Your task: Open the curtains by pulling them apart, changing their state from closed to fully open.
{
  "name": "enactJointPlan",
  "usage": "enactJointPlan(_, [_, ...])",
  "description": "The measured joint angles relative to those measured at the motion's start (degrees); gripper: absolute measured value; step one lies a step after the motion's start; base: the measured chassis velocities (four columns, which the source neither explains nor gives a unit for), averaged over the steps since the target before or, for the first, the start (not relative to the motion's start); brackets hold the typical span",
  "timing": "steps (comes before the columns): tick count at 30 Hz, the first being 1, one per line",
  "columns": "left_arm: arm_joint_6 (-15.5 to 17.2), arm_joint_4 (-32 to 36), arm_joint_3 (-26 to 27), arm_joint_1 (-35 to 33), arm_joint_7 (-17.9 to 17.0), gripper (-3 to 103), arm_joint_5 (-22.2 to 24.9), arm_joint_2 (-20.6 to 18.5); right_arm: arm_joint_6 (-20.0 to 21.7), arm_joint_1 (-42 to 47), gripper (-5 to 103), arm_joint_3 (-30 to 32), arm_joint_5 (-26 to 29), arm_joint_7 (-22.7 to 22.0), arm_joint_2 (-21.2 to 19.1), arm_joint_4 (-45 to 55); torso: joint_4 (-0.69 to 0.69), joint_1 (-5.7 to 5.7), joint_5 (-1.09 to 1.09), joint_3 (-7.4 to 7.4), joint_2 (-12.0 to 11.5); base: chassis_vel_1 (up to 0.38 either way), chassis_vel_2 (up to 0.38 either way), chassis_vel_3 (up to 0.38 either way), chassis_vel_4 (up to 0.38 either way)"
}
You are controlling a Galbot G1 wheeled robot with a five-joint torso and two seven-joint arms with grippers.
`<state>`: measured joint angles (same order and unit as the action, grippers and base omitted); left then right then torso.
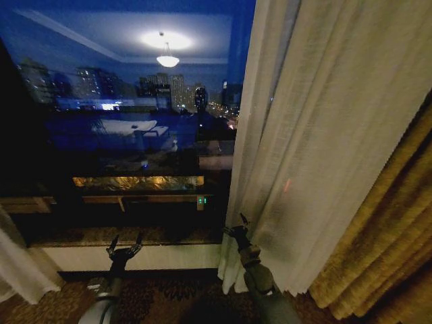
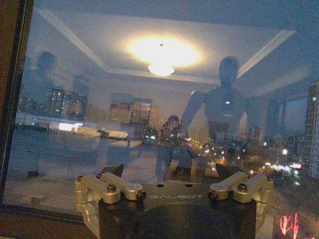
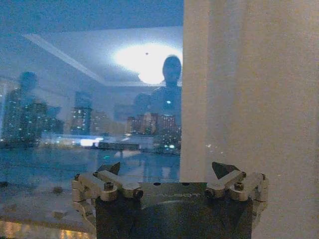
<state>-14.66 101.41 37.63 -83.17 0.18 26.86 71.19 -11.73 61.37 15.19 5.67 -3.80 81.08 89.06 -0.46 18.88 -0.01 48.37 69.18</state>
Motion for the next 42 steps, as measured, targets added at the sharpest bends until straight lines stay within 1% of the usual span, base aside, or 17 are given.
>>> enactJointPlan(3, [0.0,0.0,0.0,0.0,0.0,100,0.0,0.0,0.12,-1.17,100,0.21,-0.38,-0.9,0.1,-1.21,0.0,0.0,0.0,0.0,0.0,0.0,0.0,0.0,0.0])
enactJointPlan(11, [0.0,0.0,0.0,0.0,0.0,100,0.0,0.0,2.41,-6.23,100,0.92,-0.56,-3.71,0.98,-6.19,0.0,0.0,0.0,0.0,0.0,0.0,0.0,0.0,0.0])
enactJointPlan(20, [0.0,0.0,0.0,0.0,0.01,100,0.0,0.0,2.94,-11.34,100,1.57,-0.63,-5.04,1.31,-11.55,0.0,0.01,0.01,0.01,0.0,0.0,0.0,0.0,0.0])
enactJointPlan(25, [0.0,0.0,0.0,0.0,0.01,100,0.0,0.0,2.86,-11.24,100,2.1,-0.13,-5.07,0.27,-11.46,0.0,0.0,0.01,0.0,0.0,0.0,0.0,0.0,0.0])
enactJointPlan(35, [0.01,0.0,0.0,0.0,0.0,100,0.0,0.0,1.86,-8.07,100,5.35,1.04,-4.88,-2.56,-9.82,0.0,0.0,0.01,0.0,0.0,0.0,0.0,0.0,0.0])
enactJointPlan(42, [0.01,0.0,0.0,0.0,0.0,100,0.0,0.0,1.52,-7.14,100,7.53,1.46,-4.74,-3.3,-9.42,-0.01,0.0,0.01,0.0,0.0,0.0,0.0,0.0,0.0])
